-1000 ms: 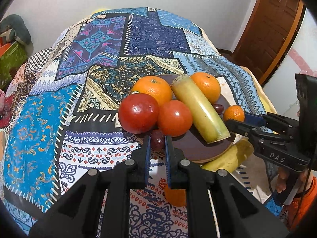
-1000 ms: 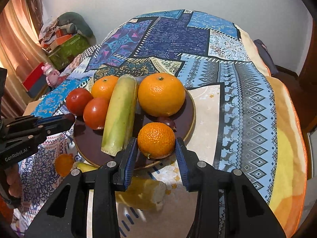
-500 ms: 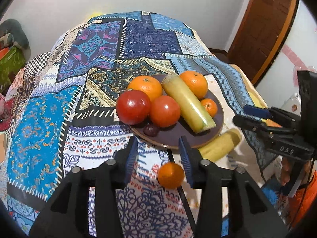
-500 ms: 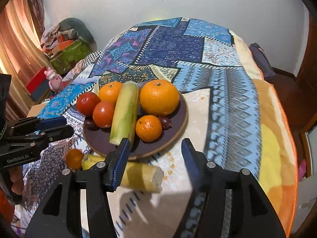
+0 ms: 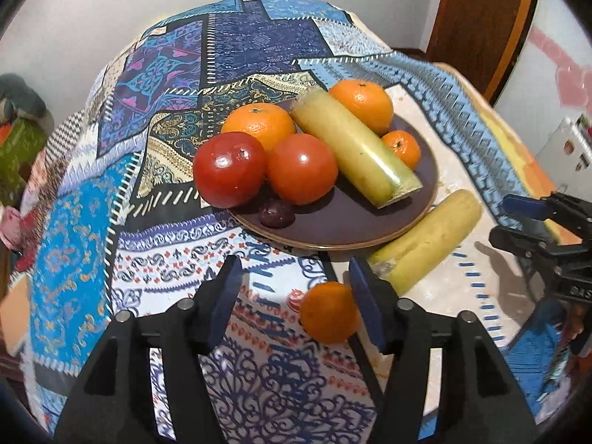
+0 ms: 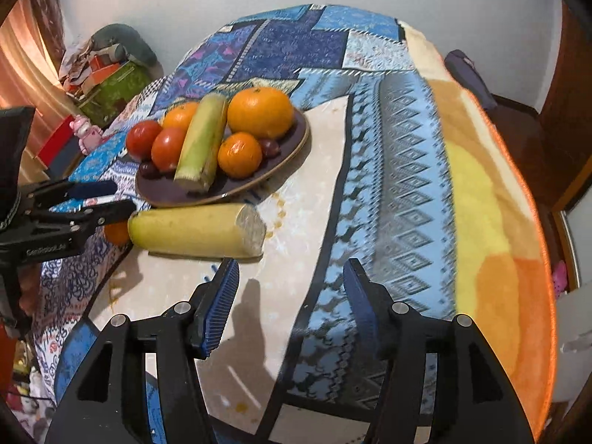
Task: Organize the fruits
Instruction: 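Grasp another small tangerine with the left gripper, then place the tangerine on the plate with the left gripper while the right gripper grasps the second yellow gourd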
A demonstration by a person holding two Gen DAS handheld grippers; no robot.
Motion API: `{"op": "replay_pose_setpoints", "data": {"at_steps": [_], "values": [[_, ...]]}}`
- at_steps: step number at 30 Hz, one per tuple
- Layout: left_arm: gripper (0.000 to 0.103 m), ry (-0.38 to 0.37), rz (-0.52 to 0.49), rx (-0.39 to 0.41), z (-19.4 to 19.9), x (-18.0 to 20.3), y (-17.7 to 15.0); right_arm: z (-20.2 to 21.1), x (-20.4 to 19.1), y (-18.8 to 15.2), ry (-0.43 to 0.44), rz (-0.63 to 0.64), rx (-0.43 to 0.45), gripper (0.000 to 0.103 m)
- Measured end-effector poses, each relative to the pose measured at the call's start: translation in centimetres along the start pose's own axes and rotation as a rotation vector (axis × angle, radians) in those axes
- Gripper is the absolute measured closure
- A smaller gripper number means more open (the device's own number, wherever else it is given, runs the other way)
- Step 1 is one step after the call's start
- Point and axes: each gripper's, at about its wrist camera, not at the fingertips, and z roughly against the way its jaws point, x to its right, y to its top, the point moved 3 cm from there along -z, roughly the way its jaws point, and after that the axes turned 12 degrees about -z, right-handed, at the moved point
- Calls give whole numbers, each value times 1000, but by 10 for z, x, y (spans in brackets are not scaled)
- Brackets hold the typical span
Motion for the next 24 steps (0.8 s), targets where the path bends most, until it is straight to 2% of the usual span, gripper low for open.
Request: {"op": "replay_pose_setpoints", "data": {"at_steps": [2,7,11,15,20,24], "values": [[38,6,-16,-4,-2,-1,1,-5,-5,-3,12,5,-14,48],[38,-8,-47,-17,-5,1,5,-12,-16,-3,16,26,-15,48],[38,-1,-107,-11,-5,16,6,-11,-11,1,15,-10,1,48],[38,-48,-127,0,-4,32,5,-7,5,8,-10,-80,25,48],[38,-75,-117,6,-5,41,6,1,5,8,21,-109,32,48],[38,-80,-100,9,-6,42,3,3,-14,8,59,-102,37,29]]}}
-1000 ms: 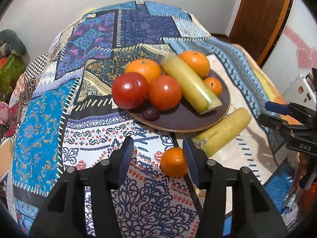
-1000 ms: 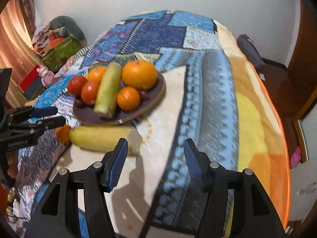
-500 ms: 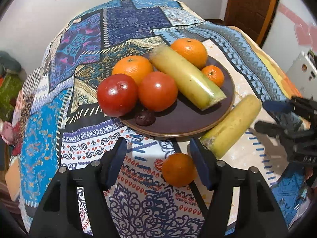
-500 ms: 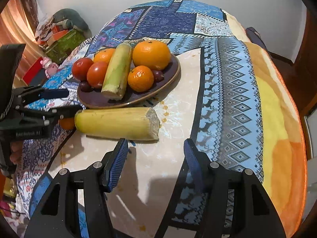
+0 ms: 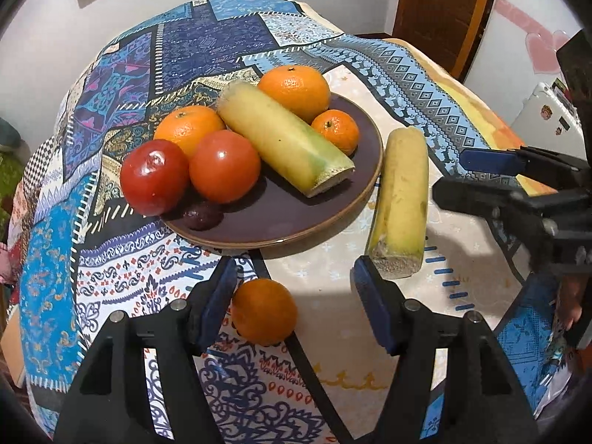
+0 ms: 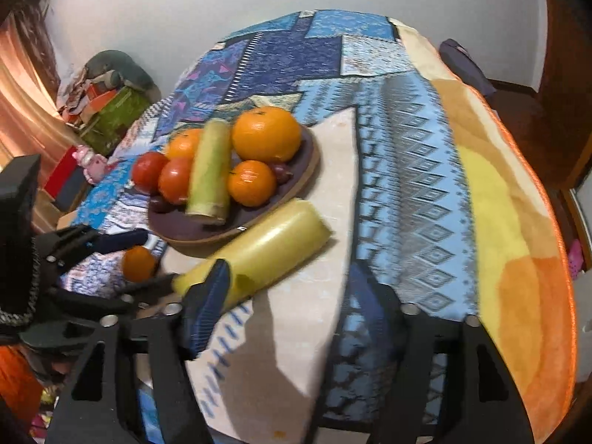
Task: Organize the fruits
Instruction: 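Place the tangerine on the plate with the left gripper while the right gripper grasps the second yellow gourd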
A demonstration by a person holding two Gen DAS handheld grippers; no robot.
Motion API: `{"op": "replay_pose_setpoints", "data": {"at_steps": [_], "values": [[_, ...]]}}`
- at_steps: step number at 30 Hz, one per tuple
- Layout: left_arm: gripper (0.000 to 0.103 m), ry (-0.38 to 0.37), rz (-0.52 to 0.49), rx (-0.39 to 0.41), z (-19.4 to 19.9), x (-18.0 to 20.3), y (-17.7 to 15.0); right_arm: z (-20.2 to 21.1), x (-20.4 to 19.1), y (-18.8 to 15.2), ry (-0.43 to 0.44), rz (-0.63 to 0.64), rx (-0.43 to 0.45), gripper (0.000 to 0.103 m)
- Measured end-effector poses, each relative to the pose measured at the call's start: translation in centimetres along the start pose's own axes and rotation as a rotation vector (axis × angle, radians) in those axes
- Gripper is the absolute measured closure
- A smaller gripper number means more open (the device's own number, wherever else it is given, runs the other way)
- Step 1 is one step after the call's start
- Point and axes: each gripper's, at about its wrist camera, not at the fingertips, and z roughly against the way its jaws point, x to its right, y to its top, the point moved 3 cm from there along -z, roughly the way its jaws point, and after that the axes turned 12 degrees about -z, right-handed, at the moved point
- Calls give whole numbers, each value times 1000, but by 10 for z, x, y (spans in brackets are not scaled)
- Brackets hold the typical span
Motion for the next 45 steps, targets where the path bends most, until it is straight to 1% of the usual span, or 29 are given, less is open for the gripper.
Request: {"op": "replay_pose_setpoints", "data": {"at_steps": [1,3,5,8,9,12,14,19,22,25,27,30,32,33,36,37,38,41,43,45], "values": [[38,-8,11,4,0,-1,-1,-2,-5,0,1,1,3,26],[38,-18,25,11,1,-2,-2,-9,-13,1,3,3,-1,23],[38,-16,37,23,4,-4,-5,-21,-19,3,-7,-9,-20,23],[38,-15,71,45,12,-11,-8,-38,-20,3,-31,-82,-65,22],[38,-13,84,55,14,-13,-10,-40,-19,4,-38,-92,-64,21],[37,-13,113,80,24,-22,-15,-42,-23,3,-66,-73,-52,21],[37,-9,111,86,27,-24,-16,-43,-23,3,-64,-60,-52,21],[37,-27,117,77,25,-23,-19,-37,-19,3,-53,-12,-72,29],[37,-36,120,70,22,-21,-19,-29,-11,3,-49,-2,-89,31],[37,-58,120,56,16,-16,-16,-23,-1,2,-86,21,-98,32],[37,-61,118,52,13,-12,-12,-20,8,3,-74,8,-118,32],[37,-74,128,45,6,-10,-8,-16,12,2,-64,-1,-124,33],[43,-86,137,31,-1,-8,-5,-17,10,1,-67,-10,-120,34],[45,-90,139,25,-4,-7,-5,-19,9,0,-63,-14,-124,36],[57,-78,134,23,-7,-4,-3,-25,1,-4,-57,-6,-128,37],[64,-77,133,22,-7,-4,-4,-26,-3,-6,-59,8,-122,39],[70,-82,132,22,-7,-3,-4,-26,-5,-7,-52,16,-123,41],[70,-83,137,25,-2,-5,-9,-23,-6,-7,-27,41,-131,50],[70,-82,144,32,2,-7,-13,-19,-5,-8,-15,74,-144,59],[70,-80,155,43,9,-11,-16,-15,-4,-10,-23,112,-150,64]]}}
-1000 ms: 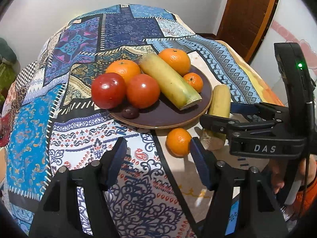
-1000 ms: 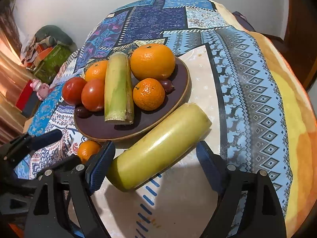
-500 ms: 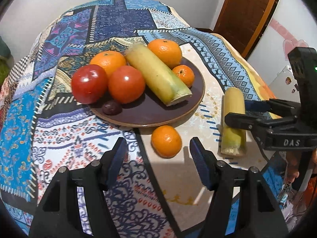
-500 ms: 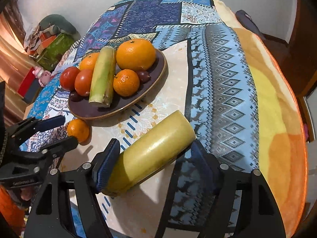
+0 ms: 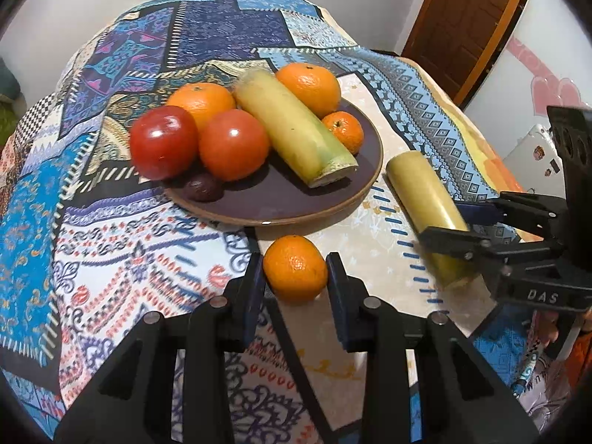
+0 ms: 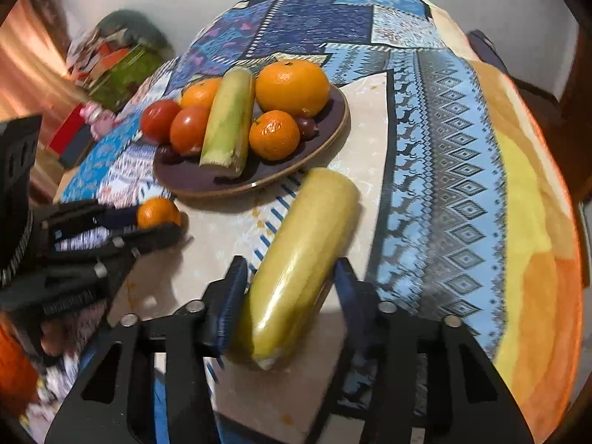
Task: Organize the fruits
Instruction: 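Place the tangerine on the plate with the left gripper while the right gripper grasps the second yellow gourd, then lower the yellow gourd onto the plate and open the right gripper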
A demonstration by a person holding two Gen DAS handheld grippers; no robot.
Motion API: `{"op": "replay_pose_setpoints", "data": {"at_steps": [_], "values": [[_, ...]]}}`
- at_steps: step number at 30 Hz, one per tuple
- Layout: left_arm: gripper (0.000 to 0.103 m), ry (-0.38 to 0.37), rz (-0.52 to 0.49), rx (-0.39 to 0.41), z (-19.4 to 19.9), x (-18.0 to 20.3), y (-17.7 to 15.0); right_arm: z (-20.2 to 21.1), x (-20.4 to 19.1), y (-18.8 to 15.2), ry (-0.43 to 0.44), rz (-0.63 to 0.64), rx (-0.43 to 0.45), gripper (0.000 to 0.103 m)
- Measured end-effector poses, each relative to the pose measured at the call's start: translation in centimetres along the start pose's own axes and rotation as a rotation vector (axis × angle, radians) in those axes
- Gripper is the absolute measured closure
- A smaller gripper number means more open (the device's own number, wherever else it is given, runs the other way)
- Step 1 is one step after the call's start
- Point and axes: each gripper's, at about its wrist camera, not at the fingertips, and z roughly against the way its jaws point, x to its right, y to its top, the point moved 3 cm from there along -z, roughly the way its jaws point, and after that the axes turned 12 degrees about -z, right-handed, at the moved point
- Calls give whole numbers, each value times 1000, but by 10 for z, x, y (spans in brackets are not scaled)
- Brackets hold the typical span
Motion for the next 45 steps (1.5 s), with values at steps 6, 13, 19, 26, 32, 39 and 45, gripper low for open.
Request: {"op": "replay_pose_setpoints", "data": {"at_steps": [6,13,19,26,32,39,45], "values": [[70,33,16,36,16,-7,-1,3,13,0,-34,15,3,70],[70,36,55,56,19,-17,6,-7,9,4,-28,-12,65,70],[70,39,65,83,19,-21,19,5,12,6,5,-41,98,70],[70,45,62,81,5,-24,33,22,2,27,43,-34,160,71],[70,42,73,69,-6,-29,35,24,-17,48,72,-1,195,71],[69,29,88,66,-9,-33,33,12,-34,71,92,28,199,71],[56,29,93,91,-4,-36,34,0,-44,88,97,47,182,71]]}}
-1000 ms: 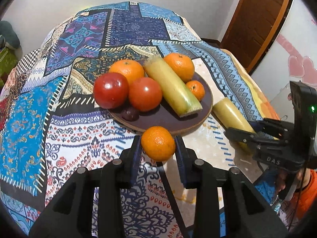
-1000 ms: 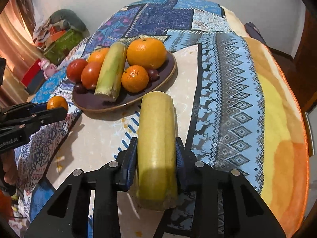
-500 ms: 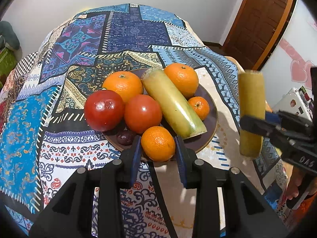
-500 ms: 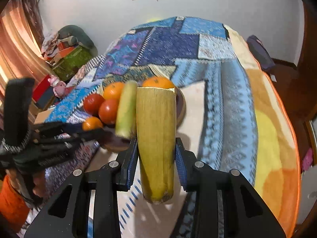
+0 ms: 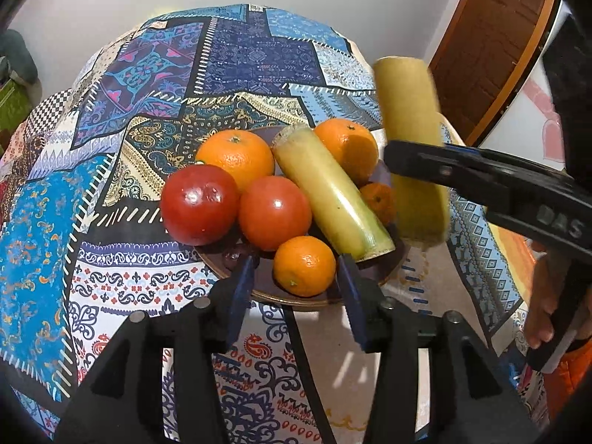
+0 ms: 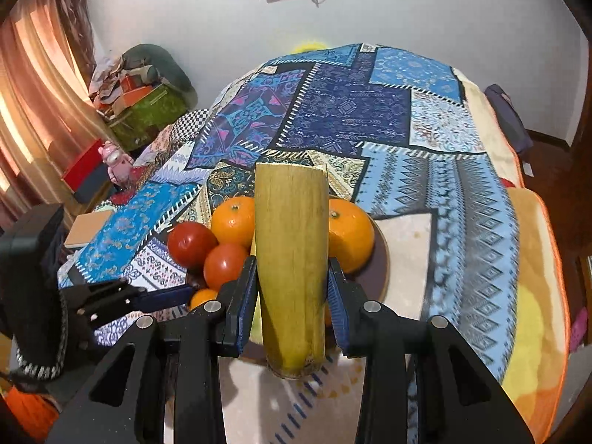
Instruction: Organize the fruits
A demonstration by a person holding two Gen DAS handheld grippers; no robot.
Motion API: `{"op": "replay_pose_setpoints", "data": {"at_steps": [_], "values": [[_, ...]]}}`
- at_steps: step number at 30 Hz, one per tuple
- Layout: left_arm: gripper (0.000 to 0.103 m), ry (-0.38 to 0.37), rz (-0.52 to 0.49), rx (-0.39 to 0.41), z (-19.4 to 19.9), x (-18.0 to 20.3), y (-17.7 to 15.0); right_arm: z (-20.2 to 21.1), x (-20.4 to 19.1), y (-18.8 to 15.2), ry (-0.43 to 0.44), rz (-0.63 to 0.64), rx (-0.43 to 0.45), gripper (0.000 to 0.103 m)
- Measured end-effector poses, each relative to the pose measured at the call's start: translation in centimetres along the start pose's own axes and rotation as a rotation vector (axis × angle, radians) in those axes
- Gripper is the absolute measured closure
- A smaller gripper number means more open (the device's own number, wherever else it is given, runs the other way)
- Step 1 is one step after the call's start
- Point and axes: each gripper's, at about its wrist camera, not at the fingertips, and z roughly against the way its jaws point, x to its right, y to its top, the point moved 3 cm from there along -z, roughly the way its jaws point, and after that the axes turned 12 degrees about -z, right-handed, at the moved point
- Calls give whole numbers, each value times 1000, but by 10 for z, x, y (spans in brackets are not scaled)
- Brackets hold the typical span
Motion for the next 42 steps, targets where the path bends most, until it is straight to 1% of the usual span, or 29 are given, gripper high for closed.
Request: {"op": "replay_pose_setpoints", "data": {"at_steps": [5,10,13,16,20,23,26,30,33,36,39,40,41,42], "values": [[56,2,1,18,7,-1,0,-13,-3,5,-16,10,-23,71],[56,14,4,57,22,-3,3,-25,-1,4,-37,15,-49,71],[56,24,8,75,29,-4,5,-30,-1,2,-34,12,-66,71],[56,32,15,89,36,-7,6,-29,-2,2,-32,10,-67,69],[56,47,24,114,49,-9,9,-18,-1,7,-28,-2,-51,69],[56,68,27,154,69,-7,13,2,-5,9,-34,10,-10,69],[56,86,27,209,96,-2,16,35,-13,6,-35,31,53,69],[56,111,16,321,153,13,17,92,-26,2,-17,49,159,69],[56,145,0,400,194,25,14,139,-39,-4,1,68,247,68],[56,173,-24,482,238,41,7,186,-55,-15,27,88,335,65],[56,194,-45,551,277,58,-2,218,-66,-25,44,98,400,60],[55,198,-51,573,289,64,-5,229,-70,-31,50,102,424,58],[51,202,-54,588,297,68,-8,237,-73,-35,54,104,442,56],[48,205,-55,605,306,72,-12,247,-77,-41,59,108,463,52]]}}
